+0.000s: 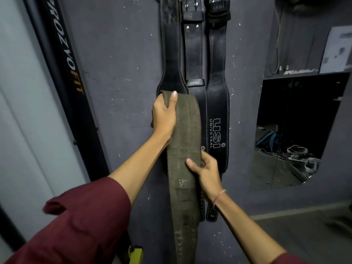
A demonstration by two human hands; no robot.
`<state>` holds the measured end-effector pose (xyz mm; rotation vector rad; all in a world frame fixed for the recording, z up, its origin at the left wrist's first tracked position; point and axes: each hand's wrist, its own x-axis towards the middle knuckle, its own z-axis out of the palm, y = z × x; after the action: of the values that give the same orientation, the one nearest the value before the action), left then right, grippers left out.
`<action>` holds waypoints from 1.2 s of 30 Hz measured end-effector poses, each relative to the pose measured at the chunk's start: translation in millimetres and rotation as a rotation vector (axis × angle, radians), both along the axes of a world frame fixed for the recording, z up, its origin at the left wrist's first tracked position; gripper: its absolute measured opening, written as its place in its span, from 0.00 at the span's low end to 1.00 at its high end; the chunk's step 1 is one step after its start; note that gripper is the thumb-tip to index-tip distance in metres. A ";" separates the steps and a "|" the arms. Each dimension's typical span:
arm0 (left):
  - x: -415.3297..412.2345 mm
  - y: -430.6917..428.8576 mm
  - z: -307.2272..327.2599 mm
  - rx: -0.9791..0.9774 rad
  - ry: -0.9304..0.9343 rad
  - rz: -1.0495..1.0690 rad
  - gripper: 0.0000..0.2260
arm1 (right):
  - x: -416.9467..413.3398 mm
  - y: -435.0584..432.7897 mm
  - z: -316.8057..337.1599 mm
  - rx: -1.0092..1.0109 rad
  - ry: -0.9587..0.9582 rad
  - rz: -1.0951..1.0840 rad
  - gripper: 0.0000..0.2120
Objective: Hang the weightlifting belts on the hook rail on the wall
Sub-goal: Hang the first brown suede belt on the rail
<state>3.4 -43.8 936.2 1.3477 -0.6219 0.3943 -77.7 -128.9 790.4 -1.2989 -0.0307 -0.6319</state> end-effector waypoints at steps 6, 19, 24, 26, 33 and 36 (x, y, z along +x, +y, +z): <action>-4.4 6.6 1.7 0.093 -0.052 0.011 0.17 | 12.3 3.4 63.2 0.006 -0.144 -0.081 0.12; -39.0 37.3 -144.9 0.309 -0.101 0.042 0.24 | 26.2 3.1 141.4 -0.049 -0.166 -0.049 0.07; -51.4 28.5 -147.0 0.278 -0.018 -0.013 0.27 | 18.7 -4.8 148.4 -0.077 -0.206 -0.046 0.08; -55.1 22.6 -124.6 0.218 -0.059 -0.002 0.19 | 14.6 -8.5 147.4 -0.077 -0.219 -0.035 0.07; -53.8 12.0 -70.8 0.144 0.024 -0.122 0.20 | -2.6 -16.9 155.9 -0.102 -0.313 -0.058 0.10; -44.4 12.4 -46.8 0.139 0.113 -0.226 0.38 | -5.6 -14.6 149.6 -0.117 -0.313 -0.039 0.11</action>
<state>-41.0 -31.4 889.4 1.4033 -0.7090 0.0930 -83.3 -143.6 939.9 -1.3047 -0.3030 -0.8732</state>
